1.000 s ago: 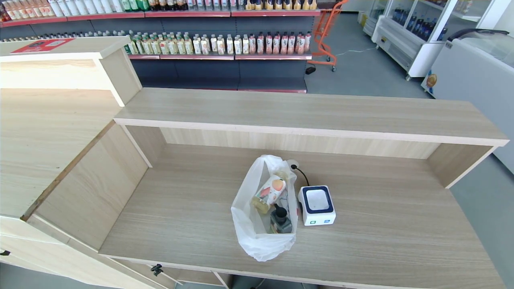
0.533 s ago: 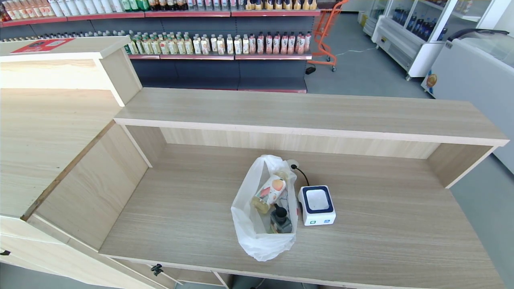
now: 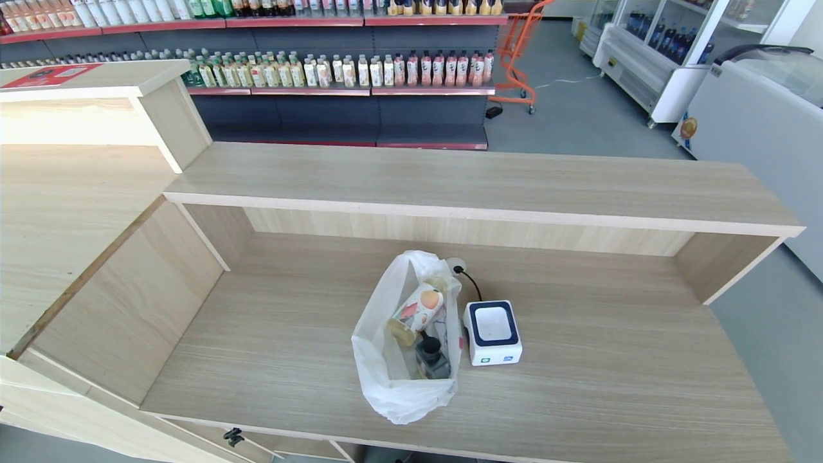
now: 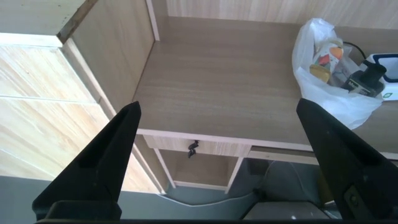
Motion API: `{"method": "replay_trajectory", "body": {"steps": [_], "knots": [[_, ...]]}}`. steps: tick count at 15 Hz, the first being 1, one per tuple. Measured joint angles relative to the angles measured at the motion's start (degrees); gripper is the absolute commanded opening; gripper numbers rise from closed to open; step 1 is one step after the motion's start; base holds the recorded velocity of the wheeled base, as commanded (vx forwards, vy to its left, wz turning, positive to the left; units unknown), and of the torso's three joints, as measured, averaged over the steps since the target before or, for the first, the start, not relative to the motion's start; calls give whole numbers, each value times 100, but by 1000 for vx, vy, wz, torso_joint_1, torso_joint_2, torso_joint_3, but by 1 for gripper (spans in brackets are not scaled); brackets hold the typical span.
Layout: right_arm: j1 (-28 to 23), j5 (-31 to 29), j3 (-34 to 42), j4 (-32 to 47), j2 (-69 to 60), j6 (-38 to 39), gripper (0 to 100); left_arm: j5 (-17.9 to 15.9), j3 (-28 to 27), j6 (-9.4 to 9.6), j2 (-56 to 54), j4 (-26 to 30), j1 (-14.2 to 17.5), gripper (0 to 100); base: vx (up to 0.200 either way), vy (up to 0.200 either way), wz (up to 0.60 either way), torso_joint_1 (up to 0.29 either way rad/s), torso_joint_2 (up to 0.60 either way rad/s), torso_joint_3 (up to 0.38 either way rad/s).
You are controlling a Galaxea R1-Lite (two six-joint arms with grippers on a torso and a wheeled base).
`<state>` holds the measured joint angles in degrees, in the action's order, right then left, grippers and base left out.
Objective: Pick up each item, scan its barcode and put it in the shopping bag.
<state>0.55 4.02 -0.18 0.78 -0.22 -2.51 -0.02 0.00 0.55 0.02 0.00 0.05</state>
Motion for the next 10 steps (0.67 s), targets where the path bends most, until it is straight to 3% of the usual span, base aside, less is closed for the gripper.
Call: {"method": "replay_trajectory", "body": {"steps": [3, 7, 10], "knots": [[-9, 0, 0, 0, 0, 2, 0, 0, 0, -20, 0, 0, -2, 100, 0, 0, 0, 0, 0, 0], [-9, 0, 0, 0, 0, 0, 0, 2, 0, -15, 22, 2, -10, 100, 200, 0, 0, 0, -5, 1], [-13, -1, 0, 0, 1, 0, 0, 2, 0, -26, 9, 0, -10, 100, 0, 0, 0, 0, 0, 0]]}}
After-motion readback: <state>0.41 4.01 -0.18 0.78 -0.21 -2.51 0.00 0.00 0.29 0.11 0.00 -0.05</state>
